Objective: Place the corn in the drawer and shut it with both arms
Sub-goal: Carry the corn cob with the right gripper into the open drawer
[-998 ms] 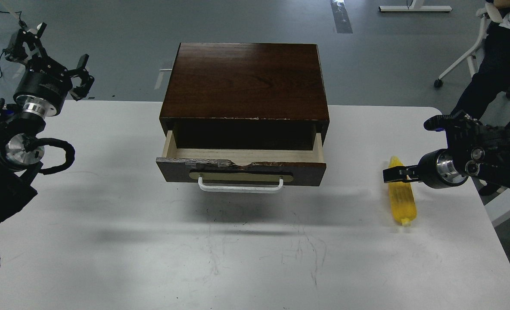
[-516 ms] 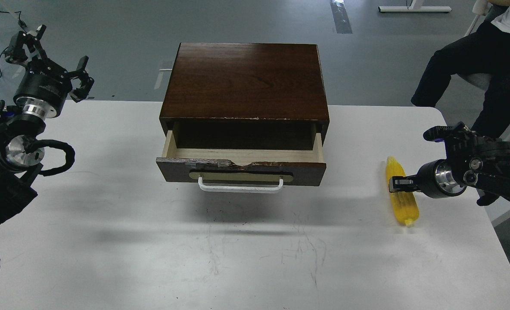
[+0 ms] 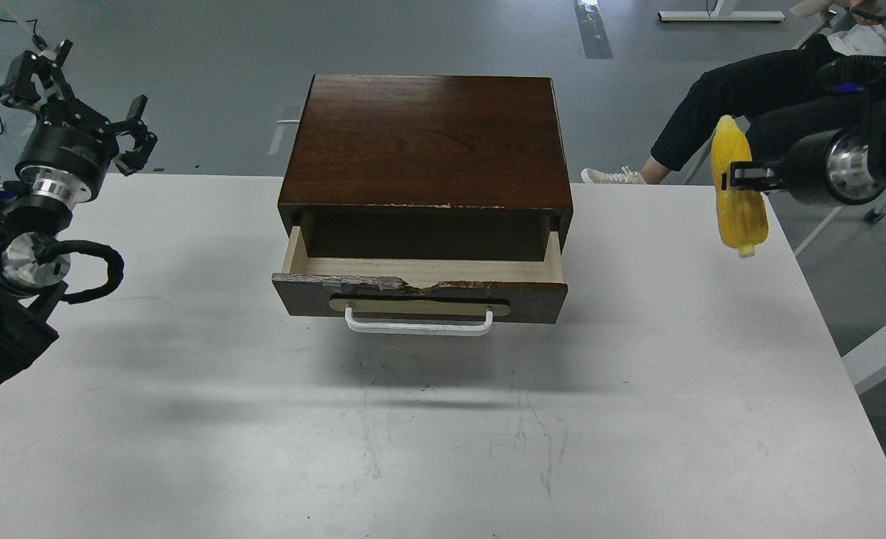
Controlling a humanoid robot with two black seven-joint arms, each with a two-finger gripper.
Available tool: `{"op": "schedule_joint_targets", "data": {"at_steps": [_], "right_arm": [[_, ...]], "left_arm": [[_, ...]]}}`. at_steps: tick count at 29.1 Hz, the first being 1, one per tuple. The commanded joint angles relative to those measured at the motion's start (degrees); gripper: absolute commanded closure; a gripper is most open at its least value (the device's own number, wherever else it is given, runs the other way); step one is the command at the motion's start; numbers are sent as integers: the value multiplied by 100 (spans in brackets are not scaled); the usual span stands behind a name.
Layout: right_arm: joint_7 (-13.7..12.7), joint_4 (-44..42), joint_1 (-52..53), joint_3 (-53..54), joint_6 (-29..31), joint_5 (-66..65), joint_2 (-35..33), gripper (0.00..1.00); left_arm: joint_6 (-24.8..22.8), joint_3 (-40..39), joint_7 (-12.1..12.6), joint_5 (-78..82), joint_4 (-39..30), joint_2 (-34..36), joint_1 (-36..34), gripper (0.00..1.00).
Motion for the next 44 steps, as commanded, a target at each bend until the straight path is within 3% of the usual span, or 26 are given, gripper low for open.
{"op": "schedule_joint_targets", "data": {"at_steps": [1, 7, 14, 23, 39, 42, 44], "right_arm": [[317, 169, 683, 6, -7, -428, 424, 100], [687, 776, 1273, 15, -24, -1836, 1014, 100], [1038, 1171, 1405, 32, -129, -3537, 2261, 100], [1082, 1479, 1081, 23, -524, -5411, 3113, 100], [1118, 1585, 148, 217, -815, -5308, 3168, 100], [1118, 1567, 86, 217, -859, -5308, 3168, 90], [1118, 1567, 69, 217, -877, -5308, 3168, 89]], "left_arm": [[0, 8, 2, 18, 3, 36, 1, 1], [0, 17, 11, 18, -6, 28, -17, 1], [0, 17, -7, 18, 3, 36, -26, 1], [0, 8, -25, 9, 3, 124, -26, 1], [0, 8, -60, 9, 3, 203, 27, 1], [0, -10, -69, -8, 3, 203, 27, 1], [0, -1, -60, -8, 11, 195, 36, 1]]}}
